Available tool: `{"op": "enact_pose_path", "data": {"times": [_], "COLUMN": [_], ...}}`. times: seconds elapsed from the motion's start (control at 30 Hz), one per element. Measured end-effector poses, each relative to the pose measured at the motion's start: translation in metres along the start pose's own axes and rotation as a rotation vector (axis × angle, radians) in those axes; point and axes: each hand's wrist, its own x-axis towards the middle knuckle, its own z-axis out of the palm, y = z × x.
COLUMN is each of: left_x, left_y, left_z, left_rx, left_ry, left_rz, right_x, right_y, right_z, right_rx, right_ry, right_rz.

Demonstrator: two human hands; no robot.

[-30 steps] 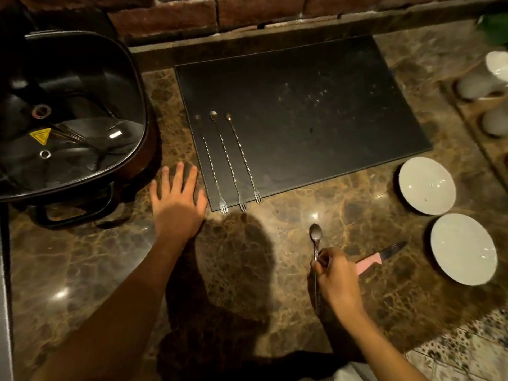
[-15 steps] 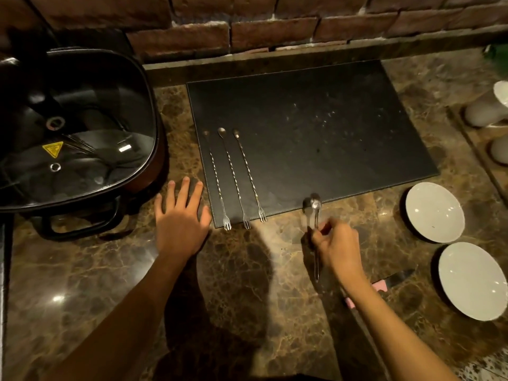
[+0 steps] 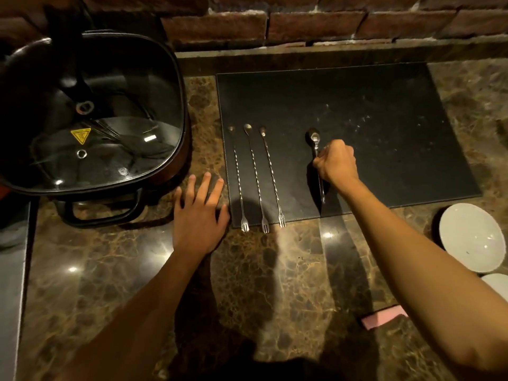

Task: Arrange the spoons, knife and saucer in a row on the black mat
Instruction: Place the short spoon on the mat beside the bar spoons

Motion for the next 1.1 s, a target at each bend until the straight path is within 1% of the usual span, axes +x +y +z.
{"op": "enact_pose_path", "data": {"times": [0.17,0.47,0.63,0.8,0.9,1.0,1.07,1.1], "left_x": [-0.002,-0.002,-0.002,0.000,-0.002,-0.004,-0.006,-0.009], "left_y": [-0.001,0.001,0.003,0.008,0.013,0.027,0.052,0.070], "left_z": [0.002,-0.005,-0.009,-0.017,-0.026,-0.037,-0.044,-0.047], "left_rx": [-0.013,-0.030,-0.018,0.011,0.003,-0.096,-0.185,-0.240], "left_ry": [0.032,-0.003,-0.035,-0.076,-0.069,-0.060,-0.019,0.016], "left_rz": [0.021,0.016,0.005,-0.023,-0.001,-0.081,-0.121,-0.112], "right_x": [0.011,0.010,-0.001,-0.049,-0.092,-0.141,-0.170,-0.183], "right_y": [-0.008,-0.003,0.009,0.051,0.087,0.132,0.164,0.180], "right_z": [0.009,0.010,0.001,-0.028,-0.050,-0.067,-0.073,-0.074], "right_rx": [-0.057,-0.034,0.002,0.173,0.259,0.284,0.305,0.311], "right_ry": [-0.012,0.002,0.005,0.088,0.125,0.123,0.130,0.136], "right_rz": [-0.045,-0.077,-0.037,-0.035,-0.006,0.051,0.131,0.184]}}
